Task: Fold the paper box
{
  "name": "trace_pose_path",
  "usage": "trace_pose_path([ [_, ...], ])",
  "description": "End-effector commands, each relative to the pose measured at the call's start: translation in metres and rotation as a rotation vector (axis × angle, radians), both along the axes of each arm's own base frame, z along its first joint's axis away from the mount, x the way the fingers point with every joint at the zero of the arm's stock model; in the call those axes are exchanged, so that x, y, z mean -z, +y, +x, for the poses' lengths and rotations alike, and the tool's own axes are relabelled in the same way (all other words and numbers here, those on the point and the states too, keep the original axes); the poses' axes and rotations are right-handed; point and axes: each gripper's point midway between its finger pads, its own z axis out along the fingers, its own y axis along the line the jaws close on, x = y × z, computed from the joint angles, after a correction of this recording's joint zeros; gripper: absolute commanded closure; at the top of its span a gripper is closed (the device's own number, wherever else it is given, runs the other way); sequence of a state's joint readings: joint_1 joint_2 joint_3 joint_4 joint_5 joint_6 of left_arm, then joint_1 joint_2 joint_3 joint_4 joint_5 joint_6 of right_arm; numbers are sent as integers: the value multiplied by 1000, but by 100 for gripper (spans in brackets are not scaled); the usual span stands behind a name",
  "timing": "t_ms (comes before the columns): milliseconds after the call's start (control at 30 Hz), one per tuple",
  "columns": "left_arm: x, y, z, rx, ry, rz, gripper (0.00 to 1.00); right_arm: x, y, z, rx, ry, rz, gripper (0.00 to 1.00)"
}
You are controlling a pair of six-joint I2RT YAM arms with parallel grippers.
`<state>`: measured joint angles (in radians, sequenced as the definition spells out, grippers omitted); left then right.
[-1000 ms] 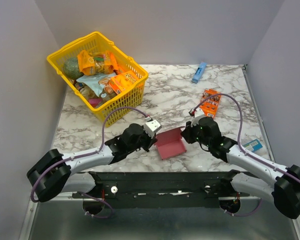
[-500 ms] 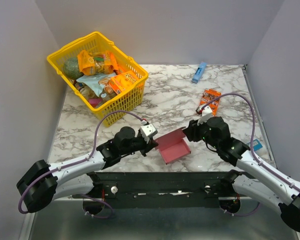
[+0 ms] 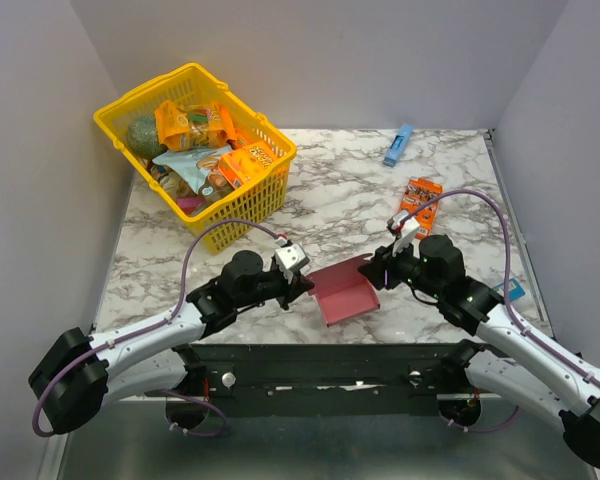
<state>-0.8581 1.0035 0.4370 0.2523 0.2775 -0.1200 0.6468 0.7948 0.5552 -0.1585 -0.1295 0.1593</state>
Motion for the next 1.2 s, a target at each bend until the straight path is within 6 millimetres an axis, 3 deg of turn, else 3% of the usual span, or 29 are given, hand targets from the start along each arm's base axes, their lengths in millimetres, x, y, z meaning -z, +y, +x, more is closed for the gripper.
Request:
trace_pose_path([
  [0, -8, 3, -1, 12, -22, -30, 100, -4, 5, -4, -43, -15, 6, 50],
  [333, -8, 2, -3, 27, -18, -30, 100, -9, 14, -13, -128, -28, 28, 59],
  [600, -6, -2, -1, 41, -13, -11, 100, -6, 22, -19, -182, -25, 48, 76],
  [733, -7, -4, 1, 51, -16, -1, 100, 0, 20, -13, -153, -24, 35, 81],
  [933, -6, -5, 1, 50, -13, 4, 100, 5, 3, 8, -4, -55, 1, 99],
  [1167, 0, -4, 20, -36, 2, 51, 100, 2, 6, 9, 18, -109, 73, 99],
])
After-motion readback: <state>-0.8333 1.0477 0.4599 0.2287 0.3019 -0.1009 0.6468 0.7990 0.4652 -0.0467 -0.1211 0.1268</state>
